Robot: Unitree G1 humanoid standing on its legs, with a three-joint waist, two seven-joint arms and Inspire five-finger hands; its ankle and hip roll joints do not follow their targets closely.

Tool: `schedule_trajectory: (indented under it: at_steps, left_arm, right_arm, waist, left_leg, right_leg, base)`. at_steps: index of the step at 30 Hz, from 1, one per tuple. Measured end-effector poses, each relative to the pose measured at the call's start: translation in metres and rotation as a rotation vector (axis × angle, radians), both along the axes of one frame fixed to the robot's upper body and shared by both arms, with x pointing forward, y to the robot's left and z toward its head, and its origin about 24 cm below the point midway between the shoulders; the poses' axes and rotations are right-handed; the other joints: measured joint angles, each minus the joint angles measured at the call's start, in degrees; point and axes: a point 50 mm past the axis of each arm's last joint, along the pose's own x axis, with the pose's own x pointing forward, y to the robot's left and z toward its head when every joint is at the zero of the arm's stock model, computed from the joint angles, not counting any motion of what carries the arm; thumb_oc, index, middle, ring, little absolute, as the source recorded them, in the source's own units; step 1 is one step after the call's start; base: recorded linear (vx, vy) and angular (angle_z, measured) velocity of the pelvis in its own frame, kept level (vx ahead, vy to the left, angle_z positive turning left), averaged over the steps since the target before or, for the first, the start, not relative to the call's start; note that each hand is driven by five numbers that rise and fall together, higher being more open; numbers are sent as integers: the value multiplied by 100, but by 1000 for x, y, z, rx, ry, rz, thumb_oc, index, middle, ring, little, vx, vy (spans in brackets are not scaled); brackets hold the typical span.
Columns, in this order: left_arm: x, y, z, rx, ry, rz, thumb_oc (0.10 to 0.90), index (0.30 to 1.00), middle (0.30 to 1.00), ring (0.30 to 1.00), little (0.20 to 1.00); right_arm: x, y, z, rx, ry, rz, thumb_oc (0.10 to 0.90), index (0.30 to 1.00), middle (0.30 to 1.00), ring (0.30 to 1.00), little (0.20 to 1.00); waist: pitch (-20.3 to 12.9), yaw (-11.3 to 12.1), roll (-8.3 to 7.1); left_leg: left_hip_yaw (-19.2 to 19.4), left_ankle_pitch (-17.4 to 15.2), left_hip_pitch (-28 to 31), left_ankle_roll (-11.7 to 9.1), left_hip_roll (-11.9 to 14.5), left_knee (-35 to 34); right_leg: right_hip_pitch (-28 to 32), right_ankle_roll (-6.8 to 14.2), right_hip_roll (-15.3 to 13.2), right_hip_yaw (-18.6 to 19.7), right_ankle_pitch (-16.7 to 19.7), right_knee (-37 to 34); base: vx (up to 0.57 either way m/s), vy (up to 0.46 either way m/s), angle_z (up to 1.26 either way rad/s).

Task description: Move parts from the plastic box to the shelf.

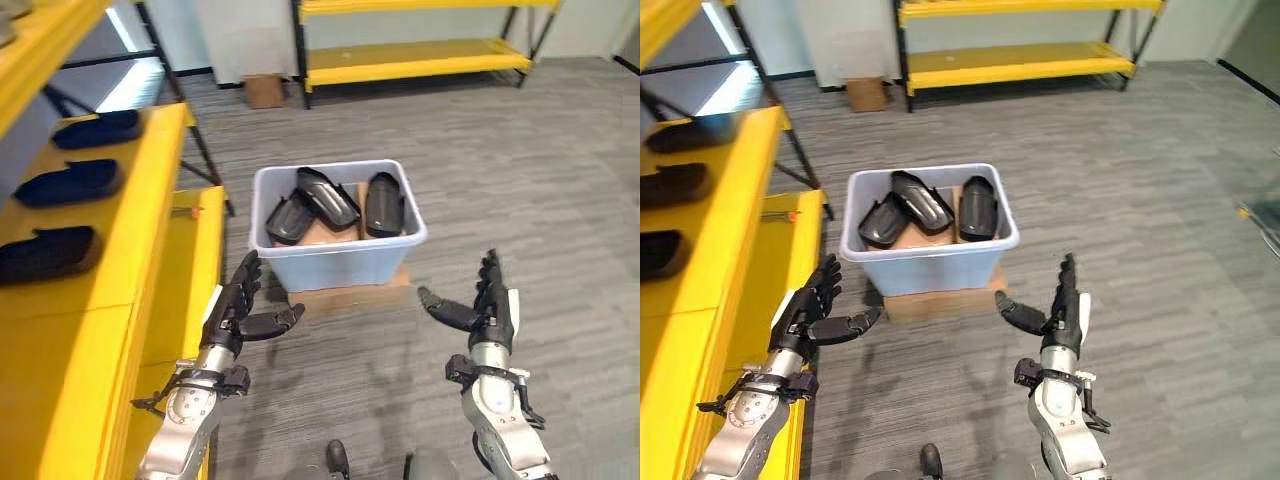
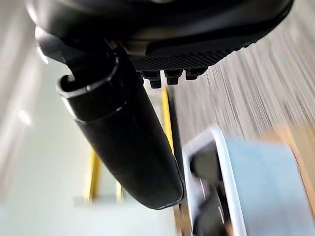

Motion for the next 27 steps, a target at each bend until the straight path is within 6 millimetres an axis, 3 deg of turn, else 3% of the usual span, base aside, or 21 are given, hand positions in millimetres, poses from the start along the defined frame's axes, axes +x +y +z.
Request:
schedule_trajectory:
  at_steps: [1,2,3,4,6,8,10,11,13,14,15,16,18,23,27]
  left_arm:
    - [0,0,2,29,-19,-2,900,1000,1000,1000,1000]
    - [0,0,4,42,-35,0,900,1000,1000,1000,1000]
    - [0,0,9,45,-79,13,900,1000,1000,1000,1000]
    - [-2,1,10,44,-93,26,900,1000,1000,1000,1000]
    - [-6,1,6,34,-89,46,900,1000,1000,1000,1000]
    - [-8,-4,6,23,-111,42,900,1000,1000,1000,1000]
    - [-12,-7,4,15,-115,27,900,1000,1000,1000,1000]
    - [-16,-7,3,23,-111,27,900,1000,1000,1000,1000]
    - [-19,-8,3,54,-114,29,900,1000,1000,1000,1000]
    - [-20,-9,4,61,-121,24,900,1000,1000,1000,1000]
    - [-20,-14,13,62,-161,6,900,1000,1000,1000,1000]
    - [-18,-17,20,58,-192,-6,900,1000,1000,1000,1000]
    - [-13,-20,26,53,-219,-21,900,1000,1000,1000,1000]
    - [-8,-28,34,40,-258,-54,900,1000,1000,1000,1000]
    - [-5,-29,39,2,-275,-55,900,1000,1000,1000,1000]
  right_arm:
    - [-3,-7,3,-2,-26,-31,900,1000,1000,1000,1000]
    - [-5,-10,6,-3,-45,-49,900,1000,1000,1000,1000]
    - [-17,-23,17,-26,-103,-90,900,1000,1000,1000,1000]
    - [-22,-28,23,-34,-141,-106,900,1000,1000,1000,1000]
    - [-28,-34,26,-50,-180,-147,900,1000,1000,1000,1000]
    - [-36,-37,26,-88,-186,-194,900,1000,1000,1000,1000]
    - [-39,-35,26,-107,-195,-218,900,1000,1000,1000,1000]
    - [-39,-34,28,-109,-205,-214,900,1000,1000,1000,1000]
    - [-37,-32,33,-110,-234,-203,900,1000,1000,1000,1000]
    - [-35,-31,34,-110,-241,-201,900,1000,1000,1000,1000]
    - [-30,-28,40,-123,-261,-181,900,1000,1000,1000,1000]
    - [-25,-25,44,-127,-276,-164,900,1000,1000,1000,1000]
    - [-17,-23,51,-137,-303,-157,900,1000,1000,1000,1000]
    - [-13,-24,62,-241,-344,-143,900,1000,1000,1000,1000]
    - [-9,-23,70,-294,-374,-133,900,1000,1000,1000,1000]
  waist:
    - [0,-36,-37]
    - [15,-50,-83]
    - [67,-206,-186]
    - [79,-249,-214]
    - [99,-326,-204]
    - [112,-374,-193]
    - [107,-418,-192]
    - [87,-405,-227]
    - [49,-362,-152]
    - [16,-346,-97]
    - [-28,-279,71]
    - [-25,-281,101]
    - [-24,-298,99]
    - [-24,-351,103]
    - [-19,-346,158]
  left_leg:
    - [29,-65,-5,-34,-28,-5]
    - [38,-100,-8,-60,-67,1]
    - [-51,-135,-12,-87,-207,4]
    - [-86,-154,10,-85,-267,-1]
    - [-249,-273,164,-148,-289,21]
    - [-520,-367,270,-207,-283,69]
    - [-753,-421,531,-340,-231,-35]
    - [-841,-453,719,-451,-221,-100]
    - [-983,-573,886,-750,-67,-104]
    - [-986,-598,907,-827,18,-107]
    - [-949,-665,1010,-1017,301,-154]
    - [-910,-615,1029,-1120,453,-159]
    - [-874,-511,1188,-1278,664,-145]
    - [-825,-468,1245,-1348,896,-82]
    - [-794,-423,973,-1423,936,-71]
  right_leg:
    - [-30,11,0,-241,39,-1060]
    - [-71,-34,-2,-288,125,-1651]
    - [-63,9,-5,-213,503,-3489]
    - [-60,-25,-24,-191,715,-4119]
    - [17,-97,-7,17,1082,-4700]
    - [151,-76,-61,356,1277,-4692]
    - [469,-115,-72,416,1438,-4689]
    - [751,-95,-74,417,1431,-4690]
    - [997,-134,34,338,1922,-4639]
    - [1022,-257,117,304,2088,-4637]
    - [1062,-623,432,194,2226,-4629]
    - [1101,-811,577,116,2211,-4617]
    - [1268,-915,763,24,1958,-4494]
    - [1333,-894,936,-86,1578,-4303]
    - [935,-920,889,-151,1481,-4022]
  base:
    - [154,-142,-14]
    - [187,-127,10]
    - [207,-108,21]
    - [212,-90,35]
    - [204,-85,32]
    - [221,-115,63]
    - [233,-166,64]
    - [230,-176,43]
    - [242,-182,40]
    - [230,-168,20]
    - [343,-239,7]
    - [308,-210,4]
    - [289,-188,9]
    - [207,-153,8]
    - [132,-144,9]
